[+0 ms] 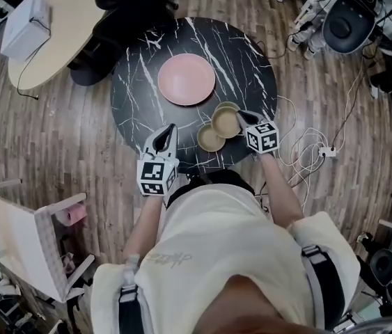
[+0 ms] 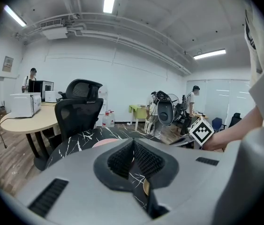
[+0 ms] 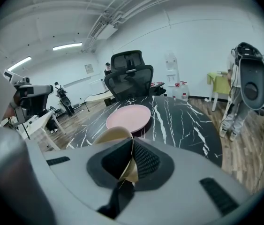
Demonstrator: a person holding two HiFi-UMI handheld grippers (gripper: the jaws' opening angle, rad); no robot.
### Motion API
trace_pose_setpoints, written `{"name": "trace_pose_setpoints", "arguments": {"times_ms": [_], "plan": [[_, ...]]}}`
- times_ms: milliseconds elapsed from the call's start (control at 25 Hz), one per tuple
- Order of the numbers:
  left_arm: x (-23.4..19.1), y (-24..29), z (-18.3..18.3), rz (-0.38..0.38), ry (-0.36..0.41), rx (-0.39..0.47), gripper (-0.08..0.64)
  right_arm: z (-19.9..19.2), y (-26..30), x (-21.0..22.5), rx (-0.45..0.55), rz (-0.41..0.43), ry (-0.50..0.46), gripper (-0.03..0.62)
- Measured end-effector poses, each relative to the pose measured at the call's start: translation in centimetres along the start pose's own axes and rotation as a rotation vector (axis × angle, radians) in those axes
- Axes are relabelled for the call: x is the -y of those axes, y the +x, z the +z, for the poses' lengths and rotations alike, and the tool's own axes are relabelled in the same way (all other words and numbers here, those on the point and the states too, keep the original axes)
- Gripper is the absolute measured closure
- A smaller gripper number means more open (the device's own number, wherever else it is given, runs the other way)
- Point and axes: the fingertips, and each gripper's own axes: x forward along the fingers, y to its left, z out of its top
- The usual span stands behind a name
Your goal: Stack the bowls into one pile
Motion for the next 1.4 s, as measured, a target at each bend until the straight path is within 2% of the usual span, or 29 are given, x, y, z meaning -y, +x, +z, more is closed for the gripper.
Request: {"name": "trace_pose_setpoints", "arguments": {"times_ms": [720,1400], "plan": [[-1.5,-3.3,-2.8,0.026,-0.034,-0.041,0.540,-3.5,2.1,-5.3,-0.065,0.070,0.006,0.574],[-2.7,-3.4,-4.8,0.044,-0.066,-0.084,0.540,-6.3,4.0,-6.1,-0.127,0.092,0.016,0.574]]}}
